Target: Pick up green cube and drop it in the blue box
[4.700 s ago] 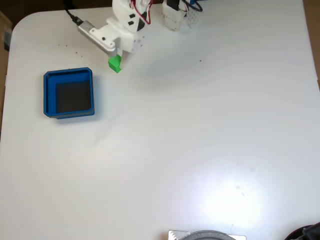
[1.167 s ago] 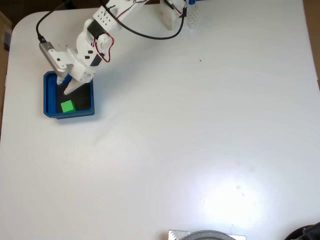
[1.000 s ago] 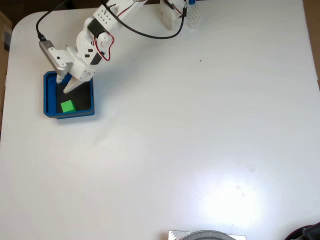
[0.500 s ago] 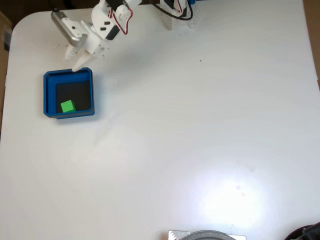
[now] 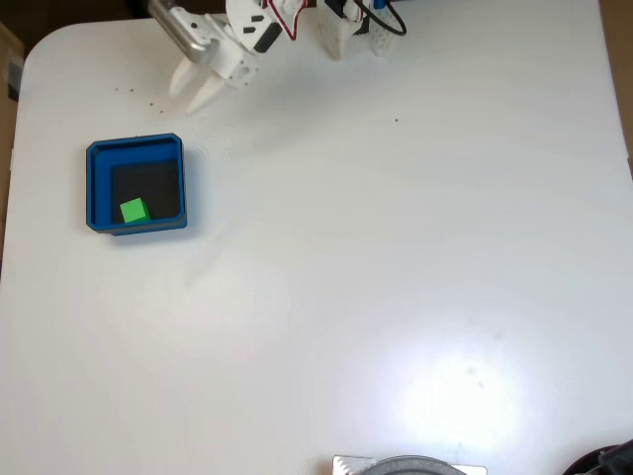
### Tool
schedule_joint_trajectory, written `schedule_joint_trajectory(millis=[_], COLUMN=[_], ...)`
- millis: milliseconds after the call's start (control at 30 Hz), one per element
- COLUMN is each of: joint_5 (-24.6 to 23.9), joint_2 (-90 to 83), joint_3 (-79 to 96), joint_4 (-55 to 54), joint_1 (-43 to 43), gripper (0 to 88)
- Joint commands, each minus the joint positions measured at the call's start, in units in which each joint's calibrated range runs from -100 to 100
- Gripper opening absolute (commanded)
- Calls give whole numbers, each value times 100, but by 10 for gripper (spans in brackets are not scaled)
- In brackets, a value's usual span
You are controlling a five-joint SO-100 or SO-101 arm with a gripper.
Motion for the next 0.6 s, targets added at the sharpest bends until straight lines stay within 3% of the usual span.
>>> schedule_joint_trajectory(millis=[0,567], joint_5=[20,29], joint_2=[-864,-3749], joint_3=[615,2985], joint_4=[-78,-78], joint_1=[-19,-35], gripper=[193,192])
